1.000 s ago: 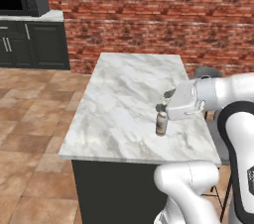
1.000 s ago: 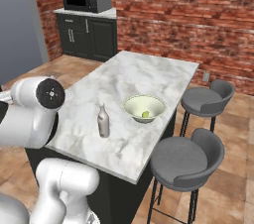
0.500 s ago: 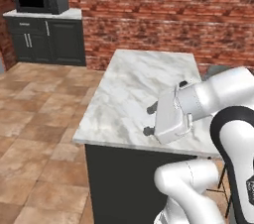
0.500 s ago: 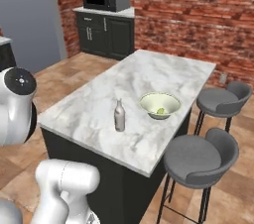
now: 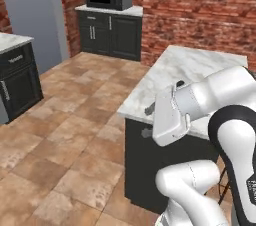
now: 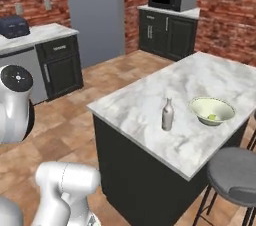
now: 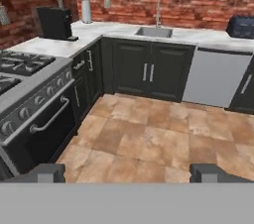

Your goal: There is a bowl on the dining counter. Grab a lemon wedge from the fridge and place it in the bowl. Then get the liquor bottle and glass cup from the cabinet and place them next to the bowl.

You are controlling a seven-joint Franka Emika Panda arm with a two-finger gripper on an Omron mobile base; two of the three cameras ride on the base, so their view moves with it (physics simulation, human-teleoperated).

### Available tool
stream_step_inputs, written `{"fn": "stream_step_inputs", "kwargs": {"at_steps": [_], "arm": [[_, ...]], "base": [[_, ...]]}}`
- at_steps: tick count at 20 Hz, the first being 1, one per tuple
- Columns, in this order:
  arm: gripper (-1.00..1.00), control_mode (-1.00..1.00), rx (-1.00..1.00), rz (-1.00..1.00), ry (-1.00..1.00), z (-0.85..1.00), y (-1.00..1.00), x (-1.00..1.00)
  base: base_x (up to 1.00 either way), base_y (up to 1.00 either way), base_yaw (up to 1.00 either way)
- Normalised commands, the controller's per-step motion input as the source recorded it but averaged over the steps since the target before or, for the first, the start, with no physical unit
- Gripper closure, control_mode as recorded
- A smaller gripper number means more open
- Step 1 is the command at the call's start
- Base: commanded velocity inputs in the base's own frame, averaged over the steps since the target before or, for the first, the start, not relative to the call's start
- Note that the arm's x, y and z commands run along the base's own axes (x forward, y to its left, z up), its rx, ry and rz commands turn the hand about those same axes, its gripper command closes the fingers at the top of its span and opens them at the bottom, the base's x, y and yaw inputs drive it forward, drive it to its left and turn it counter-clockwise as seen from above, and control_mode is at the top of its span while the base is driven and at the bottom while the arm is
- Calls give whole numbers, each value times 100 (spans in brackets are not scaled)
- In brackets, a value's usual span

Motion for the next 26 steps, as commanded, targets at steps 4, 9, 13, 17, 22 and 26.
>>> {"fn": "stream_step_inputs", "kwargs": {"at_steps": [4,9,13,17,22,26], "arm": [[-100,100,0,0,0,0,0,0],[-100,100,0,0,0,0,0,0],[-100,100,0,0,0,0,0,0],[-100,100,0,0,0,0,0,0],[-100,100,0,0,0,0,0,0],[-100,100,0,0,0,0,0,0]], "base": [[-8,38,55],[-9,39,55],[-11,38,54],[-9,38,54],[-9,38,54],[-7,37,54]]}}
